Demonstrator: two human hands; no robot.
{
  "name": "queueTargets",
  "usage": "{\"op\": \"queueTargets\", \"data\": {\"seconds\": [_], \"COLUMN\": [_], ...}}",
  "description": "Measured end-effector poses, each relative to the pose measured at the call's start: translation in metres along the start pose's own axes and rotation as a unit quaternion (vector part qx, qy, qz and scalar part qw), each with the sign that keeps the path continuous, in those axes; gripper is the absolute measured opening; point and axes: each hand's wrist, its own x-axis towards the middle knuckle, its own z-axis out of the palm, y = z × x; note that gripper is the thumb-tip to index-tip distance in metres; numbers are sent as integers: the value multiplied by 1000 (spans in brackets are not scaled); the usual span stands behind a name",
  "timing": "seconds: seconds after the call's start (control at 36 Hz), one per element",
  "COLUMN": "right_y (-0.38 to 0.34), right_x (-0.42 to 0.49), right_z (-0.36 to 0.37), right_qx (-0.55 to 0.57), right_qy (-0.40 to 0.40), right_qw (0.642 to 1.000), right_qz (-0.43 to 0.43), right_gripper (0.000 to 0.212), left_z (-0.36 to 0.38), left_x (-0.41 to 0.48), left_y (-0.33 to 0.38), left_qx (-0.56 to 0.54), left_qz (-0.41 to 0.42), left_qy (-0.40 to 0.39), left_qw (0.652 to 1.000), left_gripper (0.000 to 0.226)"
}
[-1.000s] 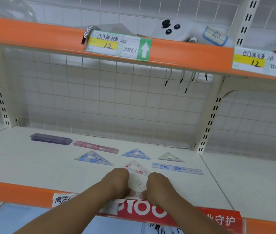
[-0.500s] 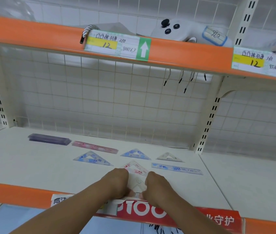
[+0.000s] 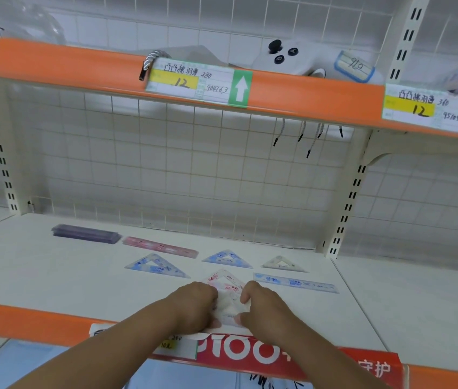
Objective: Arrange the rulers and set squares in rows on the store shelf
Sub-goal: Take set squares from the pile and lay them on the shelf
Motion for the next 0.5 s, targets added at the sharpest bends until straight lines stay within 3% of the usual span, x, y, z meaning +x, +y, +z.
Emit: {"op": "queueTargets", "data": {"seconds": [0.17, 0.5], "right_y": [1, 0], "right_x": [0, 4], "right_z": [2, 8], "right_qx": [11, -116], "right_qy": [-5, 32], "right_qw": [1000, 993], "right_qz": [12, -12], "right_gripper": [62, 45], "left_z": [3, 8], "left_x": [2, 4], "left_y": [0, 3], "left_qx": [38, 28], "left_qz": [5, -1], "left_qy": [3, 44], "left_qw": [999, 999], "left_gripper": [29, 29]}}
